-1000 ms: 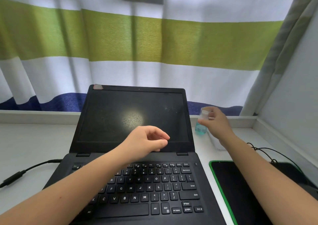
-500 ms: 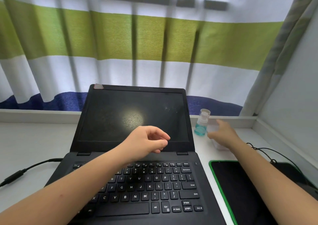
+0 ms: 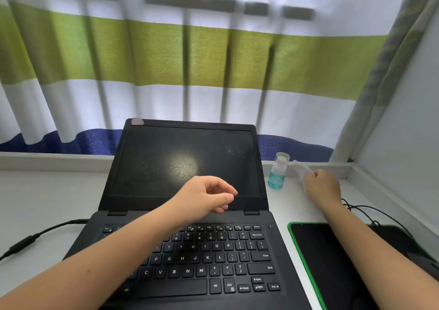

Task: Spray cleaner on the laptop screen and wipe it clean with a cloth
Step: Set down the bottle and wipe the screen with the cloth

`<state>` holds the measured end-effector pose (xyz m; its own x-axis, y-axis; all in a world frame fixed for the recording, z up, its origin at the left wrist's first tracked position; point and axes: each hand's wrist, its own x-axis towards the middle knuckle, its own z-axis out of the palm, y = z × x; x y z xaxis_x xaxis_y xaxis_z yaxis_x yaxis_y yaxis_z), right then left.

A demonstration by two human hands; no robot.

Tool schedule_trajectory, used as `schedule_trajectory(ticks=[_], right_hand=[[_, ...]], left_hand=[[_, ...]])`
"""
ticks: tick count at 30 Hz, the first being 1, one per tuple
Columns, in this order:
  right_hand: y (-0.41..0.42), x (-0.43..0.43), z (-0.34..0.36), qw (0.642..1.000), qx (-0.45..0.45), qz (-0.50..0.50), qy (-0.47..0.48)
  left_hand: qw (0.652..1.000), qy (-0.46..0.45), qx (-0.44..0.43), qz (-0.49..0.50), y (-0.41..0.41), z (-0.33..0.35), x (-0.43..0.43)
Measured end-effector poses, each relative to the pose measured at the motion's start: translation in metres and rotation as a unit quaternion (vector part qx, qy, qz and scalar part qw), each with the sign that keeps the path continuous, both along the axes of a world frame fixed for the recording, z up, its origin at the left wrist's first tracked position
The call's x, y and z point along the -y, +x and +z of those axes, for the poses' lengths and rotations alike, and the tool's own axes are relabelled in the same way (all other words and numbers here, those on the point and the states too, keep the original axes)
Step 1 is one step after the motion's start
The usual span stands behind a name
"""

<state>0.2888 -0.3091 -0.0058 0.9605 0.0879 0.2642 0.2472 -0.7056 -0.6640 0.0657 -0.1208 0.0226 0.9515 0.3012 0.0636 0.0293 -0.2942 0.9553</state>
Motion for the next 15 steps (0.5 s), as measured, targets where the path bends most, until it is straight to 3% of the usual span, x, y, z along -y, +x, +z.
schedule_trajectory(ticks=[3, 6, 9, 15], right_hand=[[-0.010, -0.004, 0.015, 0.971, -0.048, -0.059, 0.228], [-0.029, -0.010, 0.028, 0.933, -0.021, -0.055, 0.355], [-0.056, -0.022, 0.036, 0.926, 0.043, -0.007, 0.374], [-0.087, -0.067, 0.048, 0.952, 0.132, 0.072, 0.266]], left_hand=[[1.000, -0.008, -0.001, 0.002, 0.000, 0.000, -0.001], [1.000, -0.009, 0.001, 0.005, 0.000, 0.001, -0.002], [1.000, -0.010, 0.009, 0.014, -0.004, 0.006, -0.009], [0.993, 0.063, 0.040, 0.089, -0.020, 0.010, -0.047]])
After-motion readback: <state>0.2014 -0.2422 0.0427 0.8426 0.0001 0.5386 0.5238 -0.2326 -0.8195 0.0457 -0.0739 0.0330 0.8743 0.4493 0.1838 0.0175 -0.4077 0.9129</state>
